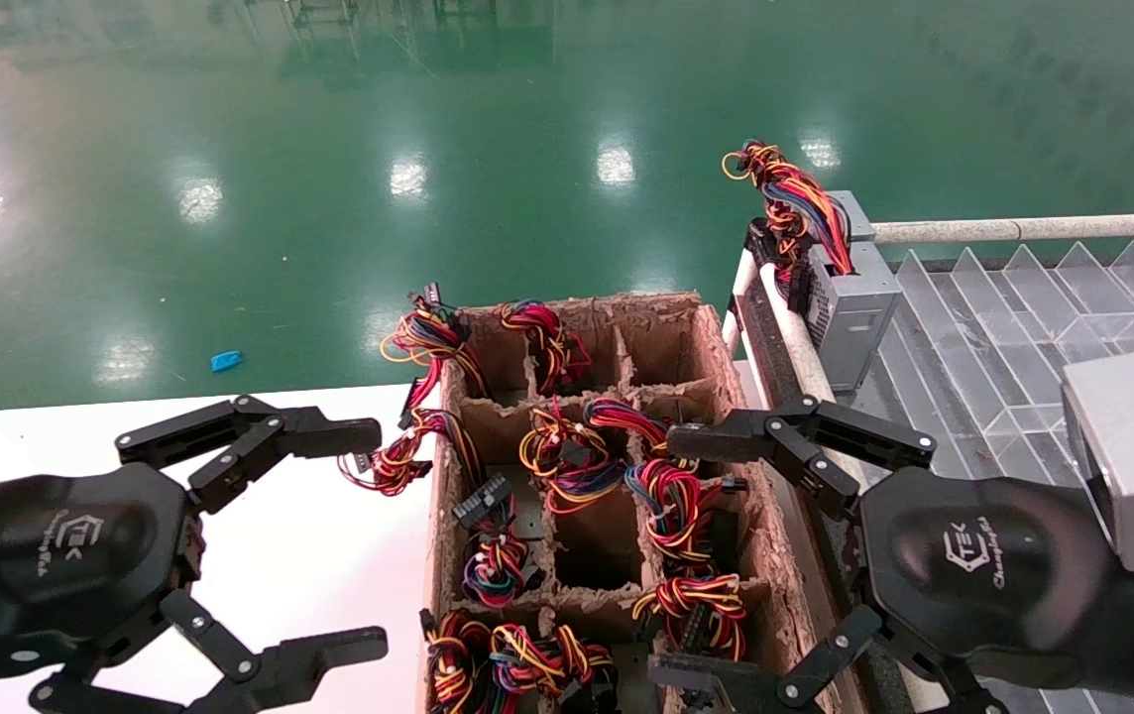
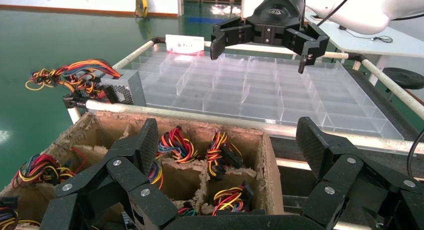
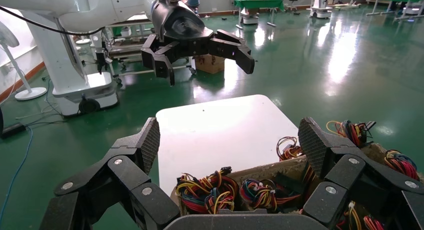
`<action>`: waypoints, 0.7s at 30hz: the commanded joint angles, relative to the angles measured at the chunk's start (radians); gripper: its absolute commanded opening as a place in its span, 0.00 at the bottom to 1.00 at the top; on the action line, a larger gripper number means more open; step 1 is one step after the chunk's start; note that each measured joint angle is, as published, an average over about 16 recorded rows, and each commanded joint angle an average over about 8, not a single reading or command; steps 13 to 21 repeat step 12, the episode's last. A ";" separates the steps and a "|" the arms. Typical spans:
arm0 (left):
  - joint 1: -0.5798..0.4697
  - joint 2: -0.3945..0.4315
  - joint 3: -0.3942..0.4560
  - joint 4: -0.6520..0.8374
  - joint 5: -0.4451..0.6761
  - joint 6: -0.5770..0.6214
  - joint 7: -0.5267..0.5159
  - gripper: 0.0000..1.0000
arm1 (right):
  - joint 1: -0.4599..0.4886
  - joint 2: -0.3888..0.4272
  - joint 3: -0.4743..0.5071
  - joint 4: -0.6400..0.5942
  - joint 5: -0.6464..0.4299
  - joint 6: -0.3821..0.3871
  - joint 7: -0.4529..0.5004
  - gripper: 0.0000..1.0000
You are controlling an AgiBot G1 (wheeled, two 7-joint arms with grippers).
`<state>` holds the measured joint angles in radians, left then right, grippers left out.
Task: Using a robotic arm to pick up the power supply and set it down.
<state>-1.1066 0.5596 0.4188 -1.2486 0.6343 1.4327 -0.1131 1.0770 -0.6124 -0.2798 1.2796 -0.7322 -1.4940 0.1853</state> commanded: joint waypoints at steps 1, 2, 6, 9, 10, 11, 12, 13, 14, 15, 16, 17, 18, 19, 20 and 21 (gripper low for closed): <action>0.000 0.000 0.000 0.000 0.000 0.000 0.000 1.00 | 0.000 0.000 0.000 0.000 0.000 0.000 0.000 1.00; 0.000 0.000 0.000 0.000 0.000 0.000 0.000 1.00 | 0.000 0.000 0.000 0.000 0.000 0.000 0.000 1.00; 0.000 0.000 0.000 0.000 0.000 0.000 0.000 1.00 | 0.000 0.000 0.000 0.000 0.000 0.000 0.000 1.00; 0.000 0.000 0.000 0.000 0.000 0.000 0.000 1.00 | 0.000 0.000 0.000 0.000 0.000 0.000 0.000 1.00; 0.000 0.000 0.000 0.000 0.000 0.000 0.000 1.00 | 0.000 0.000 0.000 0.000 0.000 0.000 0.000 1.00; 0.000 0.000 0.000 0.000 0.000 0.000 0.000 1.00 | 0.000 0.000 0.000 0.000 0.000 0.000 0.000 1.00; 0.000 0.000 0.000 0.000 0.000 0.000 0.000 1.00 | 0.000 0.000 0.000 0.000 0.000 0.000 0.000 1.00; 0.000 0.000 0.000 0.000 0.000 0.000 0.000 1.00 | 0.000 0.000 0.000 0.000 0.000 0.000 0.000 1.00; 0.000 0.000 0.000 0.000 0.000 0.000 0.000 1.00 | 0.000 0.000 0.000 0.000 0.000 0.000 0.000 1.00; 0.000 0.000 0.000 0.000 0.000 0.000 0.000 1.00 | 0.000 0.000 0.000 0.000 0.000 0.000 0.000 1.00; 0.000 0.000 0.000 0.000 0.000 0.000 0.000 1.00 | 0.000 0.000 0.000 0.000 0.000 0.000 0.000 1.00; 0.000 0.000 0.000 0.000 0.000 0.000 0.000 1.00 | 0.000 0.000 0.000 0.000 0.000 0.000 0.000 1.00; 0.000 0.000 0.000 0.000 0.000 0.000 0.000 1.00 | 0.000 0.000 0.000 0.000 0.000 0.000 0.000 1.00; 0.000 0.000 0.000 0.000 0.000 0.000 0.000 1.00 | 0.000 0.000 0.000 0.000 0.000 0.000 0.000 1.00; 0.000 0.000 0.000 0.000 0.000 0.000 0.000 1.00 | 0.000 0.000 0.000 0.000 0.000 0.000 0.000 1.00; 0.000 0.000 0.000 0.000 0.000 0.000 0.000 1.00 | 0.000 0.000 0.000 0.000 0.000 0.000 0.000 1.00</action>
